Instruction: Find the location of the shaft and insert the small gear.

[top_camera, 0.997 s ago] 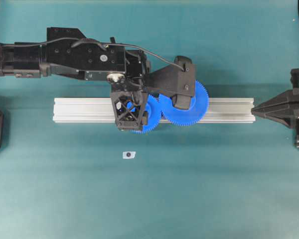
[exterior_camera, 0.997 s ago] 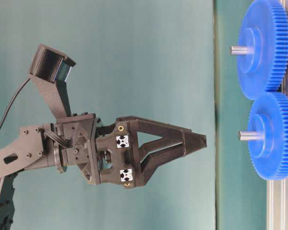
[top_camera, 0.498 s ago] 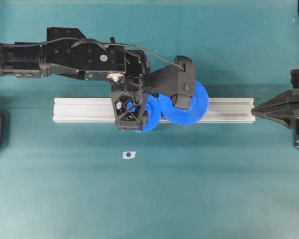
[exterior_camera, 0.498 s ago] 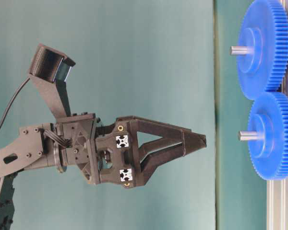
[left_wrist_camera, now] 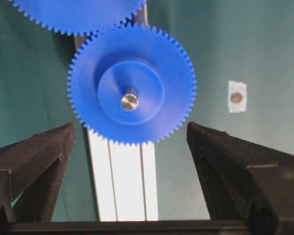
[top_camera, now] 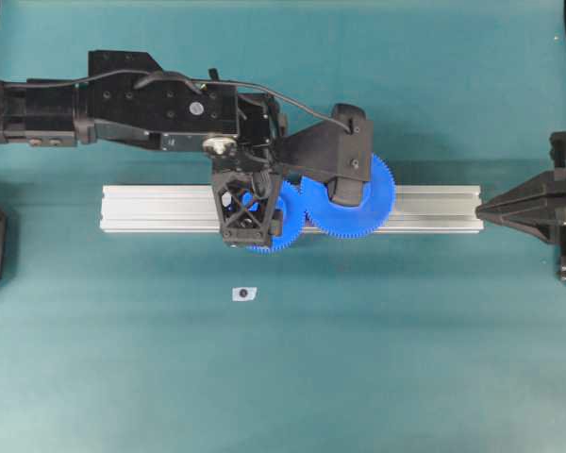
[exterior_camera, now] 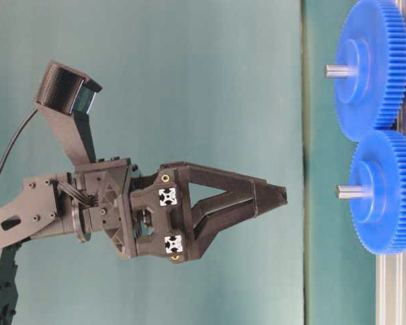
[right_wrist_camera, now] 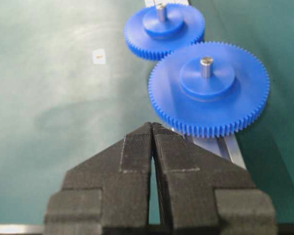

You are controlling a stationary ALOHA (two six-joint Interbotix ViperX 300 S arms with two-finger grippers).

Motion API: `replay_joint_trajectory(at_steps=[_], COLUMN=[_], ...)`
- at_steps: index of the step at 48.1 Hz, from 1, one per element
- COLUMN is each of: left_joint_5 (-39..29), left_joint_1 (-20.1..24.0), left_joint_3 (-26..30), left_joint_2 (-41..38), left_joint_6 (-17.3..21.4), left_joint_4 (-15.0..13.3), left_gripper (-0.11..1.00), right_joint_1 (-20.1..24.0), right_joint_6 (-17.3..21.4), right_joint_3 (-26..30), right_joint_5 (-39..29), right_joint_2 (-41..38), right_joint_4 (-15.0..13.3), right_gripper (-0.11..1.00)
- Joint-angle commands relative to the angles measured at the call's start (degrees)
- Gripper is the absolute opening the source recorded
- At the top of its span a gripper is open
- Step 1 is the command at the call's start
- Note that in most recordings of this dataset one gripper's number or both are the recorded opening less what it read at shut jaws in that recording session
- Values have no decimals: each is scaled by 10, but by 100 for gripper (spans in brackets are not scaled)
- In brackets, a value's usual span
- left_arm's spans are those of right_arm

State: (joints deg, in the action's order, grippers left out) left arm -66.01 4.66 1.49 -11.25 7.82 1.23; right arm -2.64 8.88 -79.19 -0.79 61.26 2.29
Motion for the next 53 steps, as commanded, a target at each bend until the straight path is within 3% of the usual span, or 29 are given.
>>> replay_joint_trajectory(at_steps=[1,53], left_joint_5=[2,-8], left_joint_1=[-2,-5], left_joint_3=[15,23], left_joint_2=[18,22], left_joint_6=[0,0], left_joint_4=[1,1], left_gripper=[90,90], right_joint_1=[-1,-1], right_joint_6=[4,5], right_joint_3=[6,6], right_joint_5=[4,4], right_joint_2=[-4,-4], right_joint_4=[0,0], right_gripper=[2,2])
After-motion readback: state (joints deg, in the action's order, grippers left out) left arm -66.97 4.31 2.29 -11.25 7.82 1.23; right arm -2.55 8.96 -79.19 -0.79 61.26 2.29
